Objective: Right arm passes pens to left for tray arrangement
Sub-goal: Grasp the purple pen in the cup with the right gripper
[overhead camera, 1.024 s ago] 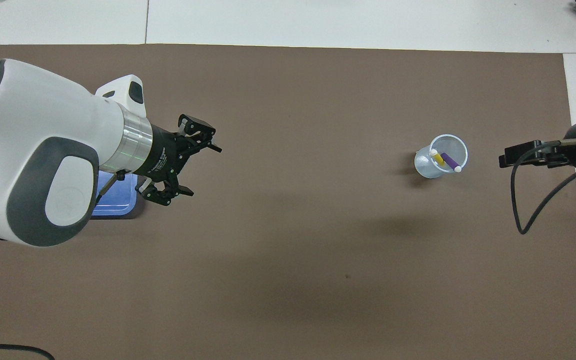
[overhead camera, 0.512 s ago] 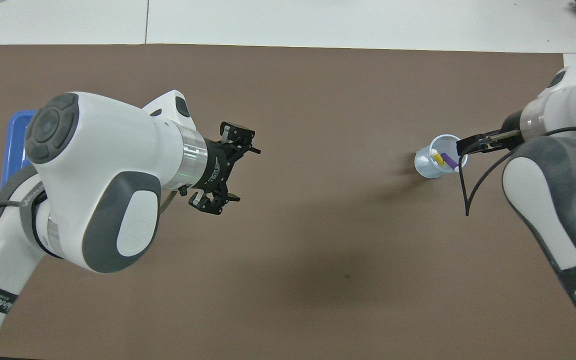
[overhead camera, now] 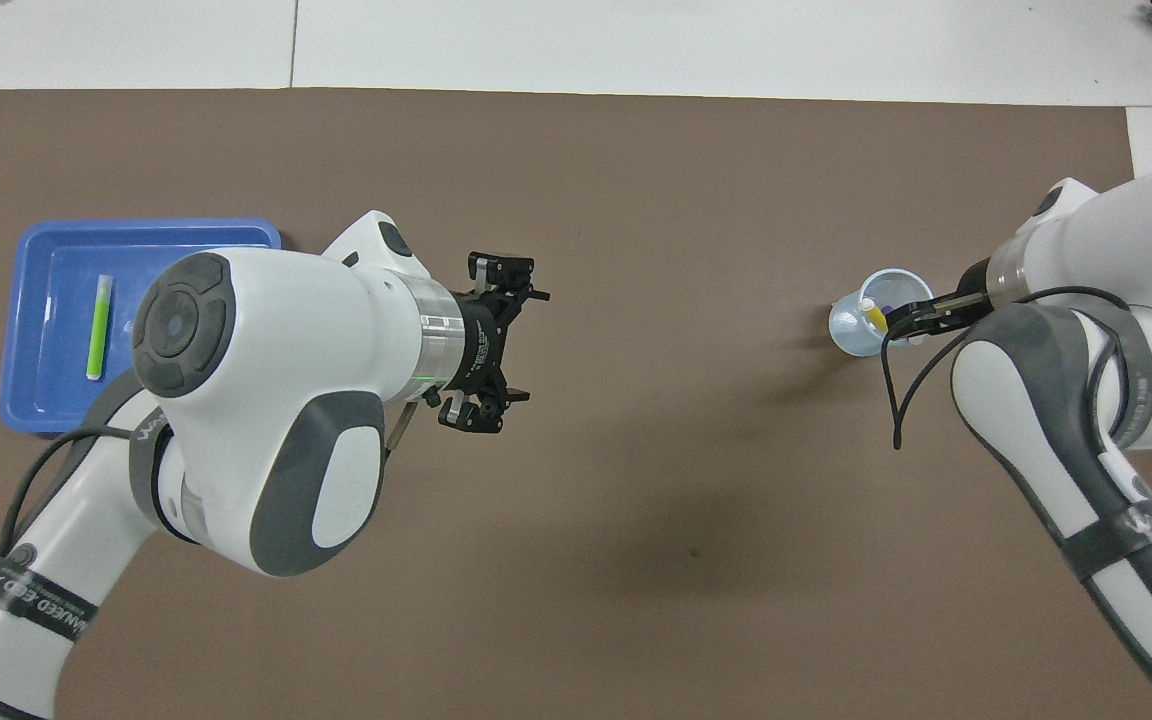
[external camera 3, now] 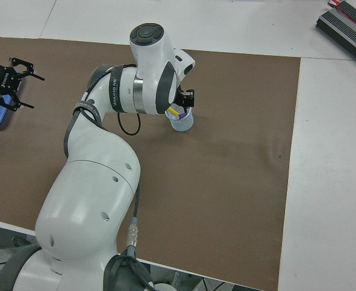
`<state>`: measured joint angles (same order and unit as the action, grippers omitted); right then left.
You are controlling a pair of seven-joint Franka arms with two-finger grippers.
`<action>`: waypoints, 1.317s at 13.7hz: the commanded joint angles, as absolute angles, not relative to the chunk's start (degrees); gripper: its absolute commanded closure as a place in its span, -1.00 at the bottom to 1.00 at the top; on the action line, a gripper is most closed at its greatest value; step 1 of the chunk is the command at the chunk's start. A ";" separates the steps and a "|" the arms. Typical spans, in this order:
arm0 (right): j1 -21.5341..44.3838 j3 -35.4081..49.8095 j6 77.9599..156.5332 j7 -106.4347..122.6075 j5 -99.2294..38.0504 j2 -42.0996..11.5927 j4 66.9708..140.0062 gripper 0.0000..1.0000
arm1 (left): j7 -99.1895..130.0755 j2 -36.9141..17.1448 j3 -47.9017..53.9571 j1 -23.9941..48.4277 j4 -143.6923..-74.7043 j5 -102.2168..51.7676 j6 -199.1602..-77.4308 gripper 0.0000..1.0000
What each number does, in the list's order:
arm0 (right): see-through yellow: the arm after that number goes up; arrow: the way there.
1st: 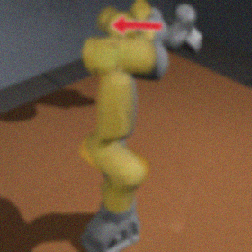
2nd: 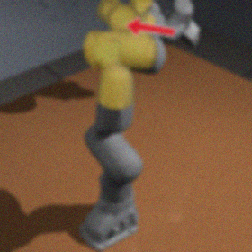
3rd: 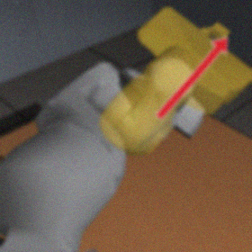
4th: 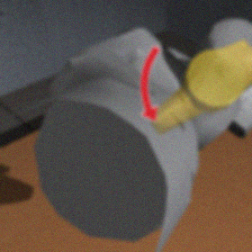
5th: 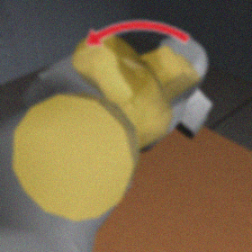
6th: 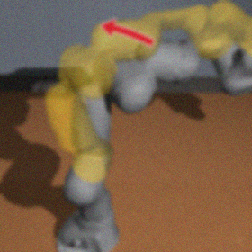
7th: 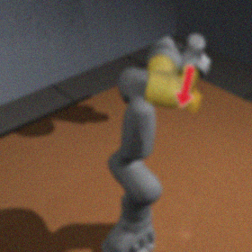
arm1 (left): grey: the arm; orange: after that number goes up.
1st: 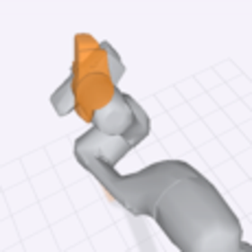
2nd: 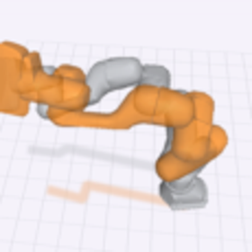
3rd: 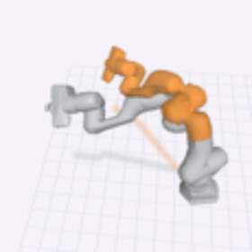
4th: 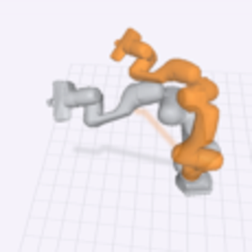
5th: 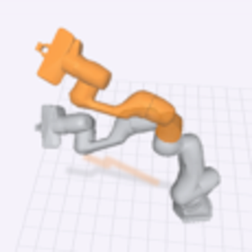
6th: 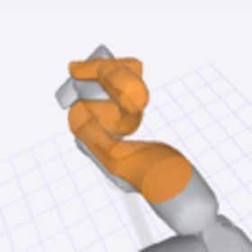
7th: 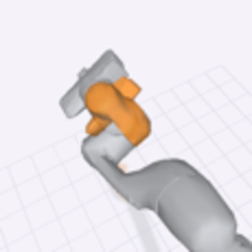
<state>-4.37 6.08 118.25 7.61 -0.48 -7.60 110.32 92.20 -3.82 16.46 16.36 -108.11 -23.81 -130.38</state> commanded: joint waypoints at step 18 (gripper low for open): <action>-5.01 6.50 124.89 9.49 2.02 -7.82 114.61 0.32 | 99.75 -2.46 15.73 17.67 -111.18 -24.70 -136.40 -1.00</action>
